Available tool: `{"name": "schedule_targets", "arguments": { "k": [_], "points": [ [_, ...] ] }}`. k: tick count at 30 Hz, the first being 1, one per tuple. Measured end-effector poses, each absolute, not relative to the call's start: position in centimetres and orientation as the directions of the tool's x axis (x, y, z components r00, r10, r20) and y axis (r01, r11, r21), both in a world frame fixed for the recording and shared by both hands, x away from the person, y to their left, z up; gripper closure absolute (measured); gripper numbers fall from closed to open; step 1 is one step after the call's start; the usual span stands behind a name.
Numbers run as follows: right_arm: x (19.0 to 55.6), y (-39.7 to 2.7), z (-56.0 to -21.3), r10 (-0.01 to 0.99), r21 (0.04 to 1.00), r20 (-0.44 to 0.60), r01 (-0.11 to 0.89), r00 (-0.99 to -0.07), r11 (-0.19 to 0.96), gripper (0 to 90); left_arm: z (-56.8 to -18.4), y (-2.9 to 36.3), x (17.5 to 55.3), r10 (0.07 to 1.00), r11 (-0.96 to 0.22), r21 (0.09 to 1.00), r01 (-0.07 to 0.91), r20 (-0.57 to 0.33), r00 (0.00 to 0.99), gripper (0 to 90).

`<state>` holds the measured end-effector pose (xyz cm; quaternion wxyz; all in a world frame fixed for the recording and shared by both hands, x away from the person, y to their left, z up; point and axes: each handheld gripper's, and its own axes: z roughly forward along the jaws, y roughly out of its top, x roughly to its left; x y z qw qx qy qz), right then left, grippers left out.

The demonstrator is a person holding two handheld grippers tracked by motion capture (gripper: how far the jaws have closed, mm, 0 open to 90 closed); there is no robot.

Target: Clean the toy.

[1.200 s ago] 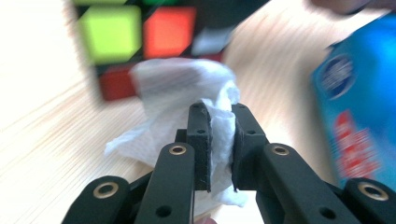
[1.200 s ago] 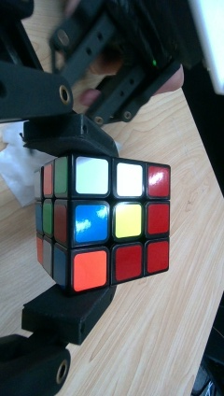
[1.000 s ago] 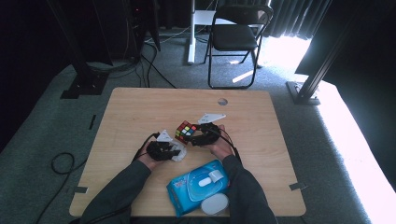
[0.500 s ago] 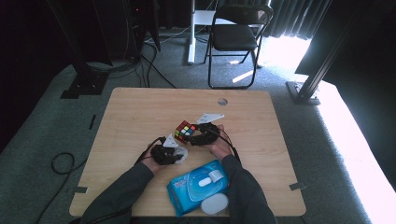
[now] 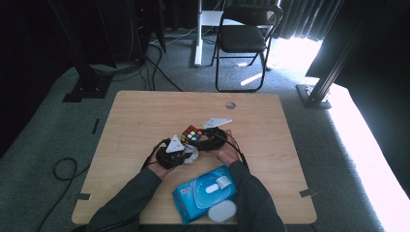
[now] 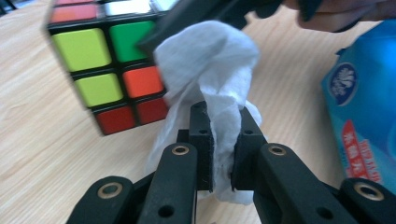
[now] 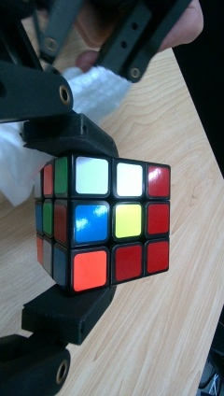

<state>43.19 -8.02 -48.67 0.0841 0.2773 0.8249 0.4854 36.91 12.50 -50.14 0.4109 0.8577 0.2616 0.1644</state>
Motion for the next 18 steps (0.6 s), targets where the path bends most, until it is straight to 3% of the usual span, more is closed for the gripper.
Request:
{"name": "schedule_targets", "arguments": {
  "k": [7, 18],
  "points": [
    [43.3, -8.1, -48.7, 0.545, 0.847, 0.134, 0.381, -0.828, 0.37, 34.2, -50.1, 14.0, 37.5, 0.66, -0.438, 0.822, 0.364, 0.019, 0.751, 82.3],
    [43.4, -7.7, -48.7, 0.561, 0.841, 0.137, 0.395, -0.816, 0.369, 34.2, -50.1, 10.9, 36.8, 0.601, -0.503, 0.812, 0.297, 0.08, 0.796, 82.4]
  ]
}}
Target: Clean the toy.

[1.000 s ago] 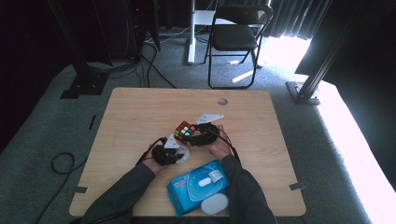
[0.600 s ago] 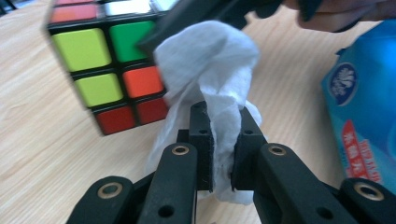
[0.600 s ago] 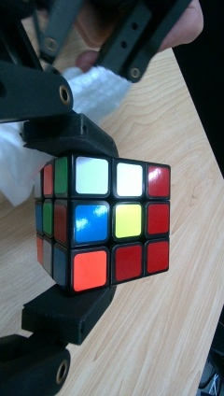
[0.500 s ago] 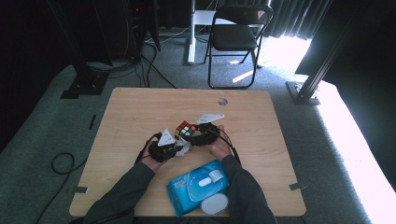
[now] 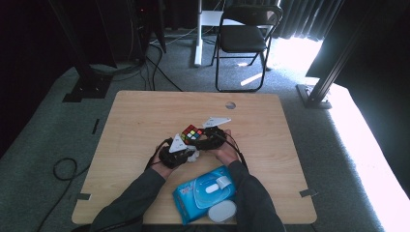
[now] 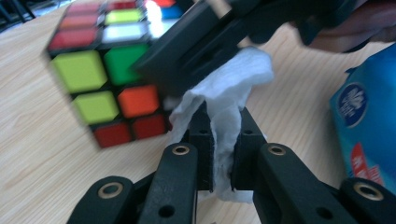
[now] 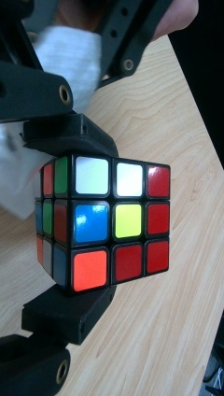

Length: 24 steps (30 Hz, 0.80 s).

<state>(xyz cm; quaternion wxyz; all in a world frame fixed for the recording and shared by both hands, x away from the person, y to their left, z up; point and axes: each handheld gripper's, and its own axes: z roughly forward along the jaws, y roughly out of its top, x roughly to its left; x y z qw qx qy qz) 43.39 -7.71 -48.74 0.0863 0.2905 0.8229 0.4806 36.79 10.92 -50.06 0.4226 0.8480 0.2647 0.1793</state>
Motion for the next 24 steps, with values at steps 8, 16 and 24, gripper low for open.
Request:
{"name": "schedule_targets", "arguments": {
  "k": [8, 16, 24],
  "points": [
    [43.4, -7.8, -48.7, 0.557, 0.844, 0.14, 0.392, -0.818, 0.365, 34.2, -49.9, 10.5, 36.8, 0.619, -0.473, 0.829, 0.299, 0.071, 0.782, 82.4],
    [43.4, -7.8, -48.7, 0.565, 0.844, 0.135, 0.394, -0.814, 0.365, 34.2, -50.2, 10.7, 37.0, 0.622, -0.479, 0.82, 0.313, 0.066, 0.78, 82.4],
    [43.5, -8.1, -48.7, 0.573, 0.848, 0.137, 0.395, -0.808, 0.354, 34.2, -51.2, 11.3, 37.3, 0.639, -0.485, 0.797, 0.36, 0.042, 0.768, 82.3]
  ]
}}
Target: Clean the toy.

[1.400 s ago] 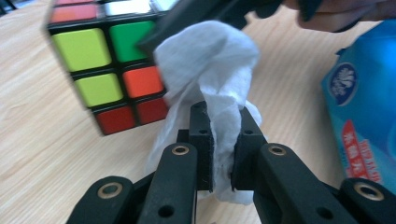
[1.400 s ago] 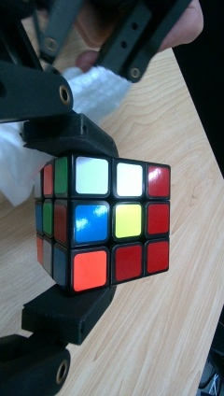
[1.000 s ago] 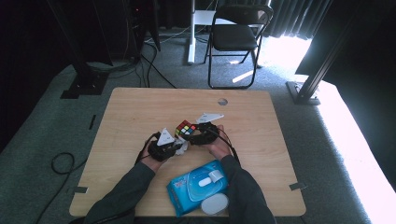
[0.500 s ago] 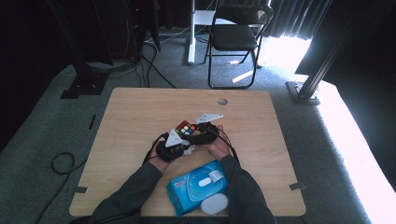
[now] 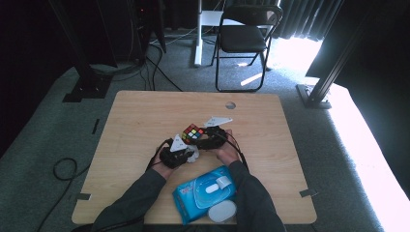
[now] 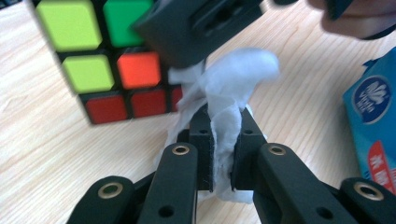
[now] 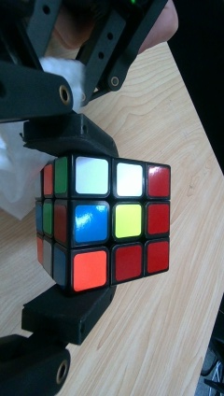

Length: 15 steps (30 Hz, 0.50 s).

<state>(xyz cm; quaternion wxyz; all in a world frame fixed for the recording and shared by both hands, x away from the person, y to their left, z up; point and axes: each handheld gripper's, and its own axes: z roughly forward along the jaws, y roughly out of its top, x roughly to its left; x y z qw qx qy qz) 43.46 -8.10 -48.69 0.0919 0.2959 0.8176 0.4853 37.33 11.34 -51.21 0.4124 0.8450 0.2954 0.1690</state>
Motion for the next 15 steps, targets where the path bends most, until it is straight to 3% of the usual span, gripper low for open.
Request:
{"name": "schedule_targets", "arguments": {
  "k": [15],
  "points": [
    [43.8, -8.7, -49.1, 0.599, 0.831, 0.124, 0.413, -0.791, 0.373, 34.2, -50.0, 16.9, 38.5, 0.758, -0.333, 0.838, 0.433, -0.035, 0.651, 82.1]
  ]
}}
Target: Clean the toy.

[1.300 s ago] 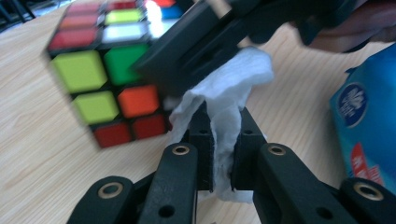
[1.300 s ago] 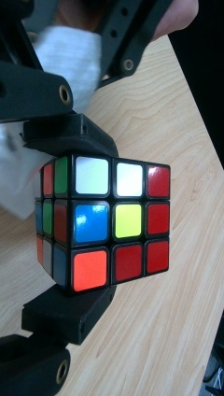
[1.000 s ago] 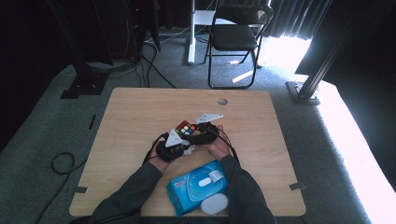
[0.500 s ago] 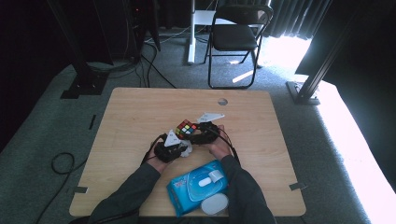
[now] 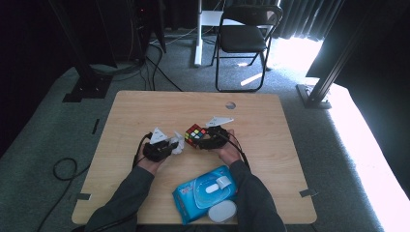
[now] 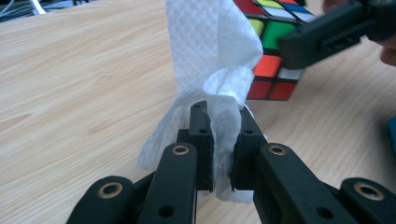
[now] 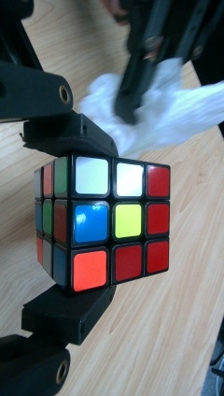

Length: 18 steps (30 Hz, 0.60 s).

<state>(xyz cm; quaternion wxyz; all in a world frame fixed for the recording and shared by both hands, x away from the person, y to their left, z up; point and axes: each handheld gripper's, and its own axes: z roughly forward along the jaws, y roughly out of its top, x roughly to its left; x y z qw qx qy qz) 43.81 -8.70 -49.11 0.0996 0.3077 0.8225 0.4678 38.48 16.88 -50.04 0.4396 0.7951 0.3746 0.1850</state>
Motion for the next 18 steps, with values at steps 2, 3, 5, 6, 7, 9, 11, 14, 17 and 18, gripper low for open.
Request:
{"name": "schedule_targets", "arguments": {
  "k": [2, 3, 5, 6, 7, 9, 11, 14, 17, 18],
  "points": [
    [43.9, -8.8, -49.3, 0.607, 0.824, 0.121, 0.42, -0.785, 0.379, 34.2, -50.1, 17.4, 38.7, 0.77, -0.326, 0.836, 0.441, -0.036, 0.637, 82.0],
    [44.0, -8.8, -49.4, 0.61, 0.822, 0.115, 0.42, -0.784, 0.385, 34.2, -50.1, 17.6, 38.7, 0.776, -0.322, 0.835, 0.445, -0.036, 0.63, 82.0],
    [44.0, -8.8, -49.6, 0.618, 0.814, 0.099, 0.421, -0.78, 0.401, 34.2, -50.3, 17.9, 38.9, 0.784, -0.326, 0.83, 0.452, -0.03, 0.62, 81.9],
    [44.0, -8.8, -49.7, 0.621, 0.81, 0.091, 0.421, -0.778, 0.409, 34.2, -50.5, 18.0, 39.0, 0.79, -0.328, 0.826, 0.458, -0.026, 0.613, 81.8],
    [44.0, -8.9, -49.7, 0.623, 0.807, 0.086, 0.421, -0.778, 0.414, 34.1, -50.7, 18.2, 39.1, 0.795, -0.328, 0.822, 0.465, -0.026, 0.607, 81.8],
    [44.0, -8.9, -49.8, 0.627, 0.802, 0.077, 0.421, -0.775, 0.422, 34.1, -51.0, 18.7, 39.2, 0.808, -0.317, 0.817, 0.481, -0.033, 0.589, 81.6],
    [44.0, -9.0, -49.9, 0.629, 0.799, 0.072, 0.422, -0.774, 0.428, 34.2, -51.2, 19.2, 39.4, 0.821, -0.305, 0.811, 0.499, -0.041, 0.569, 81.5],
    [44.0, -8.9, -49.9, 0.628, 0.795, 0.056, 0.415, -0.776, 0.442, 34.2, -51.7, 19.9, 39.6, 0.841, -0.287, 0.804, 0.521, -0.049, 0.539, 81.4],
    [44.0, -8.9, -50.1, 0.629, 0.791, 0.052, 0.416, -0.776, 0.448, 34.2, -52.0, 20.4, 39.7, 0.86, -0.27, 0.803, 0.531, -0.047, 0.508, 81.3],
    [44.1, -8.9, -50.2, 0.629, 0.789, 0.051, 0.418, -0.775, 0.451, 34.2, -52.1, 20.6, 39.7, 0.864, -0.268, 0.803, 0.533, -0.045, 0.502, 81.3]
  ]
}}
